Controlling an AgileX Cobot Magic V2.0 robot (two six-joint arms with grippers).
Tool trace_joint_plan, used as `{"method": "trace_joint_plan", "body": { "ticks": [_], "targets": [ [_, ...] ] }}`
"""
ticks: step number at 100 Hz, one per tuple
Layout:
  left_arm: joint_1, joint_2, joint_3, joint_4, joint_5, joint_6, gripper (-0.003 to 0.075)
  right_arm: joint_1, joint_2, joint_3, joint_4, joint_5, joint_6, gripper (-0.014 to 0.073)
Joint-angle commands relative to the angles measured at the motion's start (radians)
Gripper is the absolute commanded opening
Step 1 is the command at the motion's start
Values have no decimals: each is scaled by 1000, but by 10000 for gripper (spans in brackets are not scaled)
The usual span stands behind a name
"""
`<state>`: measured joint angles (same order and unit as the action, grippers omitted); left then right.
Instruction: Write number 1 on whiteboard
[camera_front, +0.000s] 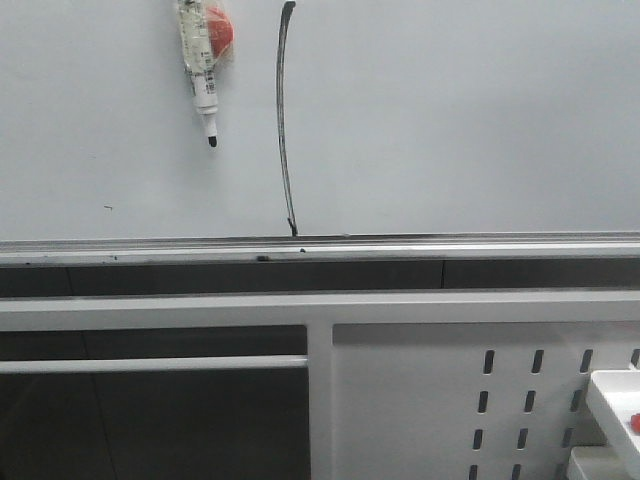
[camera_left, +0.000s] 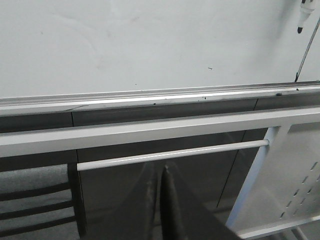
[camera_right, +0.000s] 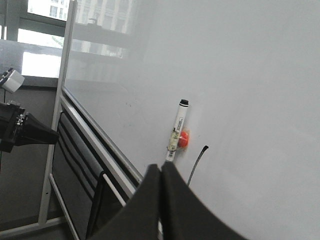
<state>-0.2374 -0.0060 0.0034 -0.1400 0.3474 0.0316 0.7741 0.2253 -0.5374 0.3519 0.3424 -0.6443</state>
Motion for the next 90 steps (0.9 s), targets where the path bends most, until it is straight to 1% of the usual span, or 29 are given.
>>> {"method": "trace_joint_plan", "body": {
  "ticks": [1, 45, 48, 56, 62, 64, 69, 81, 86, 90],
  "targets": [
    [2, -22, 35, -13, -37, -11, -20, -4, 10, -22, 7, -75, 2, -59],
    [2, -22, 35, -13, -37, -11, -20, -4, 10, -22, 7, -67, 2, -59],
    [2, -22, 35, -13, -37, -11, -20, -9, 10, -20, -5, -64, 2, -59],
    [2, -22, 35, -13, -37, -11, -20, -42, 8, 9, -110, -98, 2, -59],
    [2, -22, 35, -13, -37, -11, -20, -77, 8, 48, -128, -113, 13, -59],
    [2, -22, 35, -13, -37, -11, -20, -94, 8, 63, -132, -119, 39, -59],
    [2, -22, 35, -13, -37, -11, -20, -136, 8, 104, -175, -120, 151, -59],
    [2, -22, 35, -13, -37, -11, -20, -245, 5, 218, -352, -157, 527, -59],
    [2, -22, 35, -13, -37, -11, -20, -291, -2, 268, -414, -193, 610, -59],
    [2, -22, 35, -13, -37, -11, -20, -314, -17, 312, -416, -231, 634, -59]
  ]
}}
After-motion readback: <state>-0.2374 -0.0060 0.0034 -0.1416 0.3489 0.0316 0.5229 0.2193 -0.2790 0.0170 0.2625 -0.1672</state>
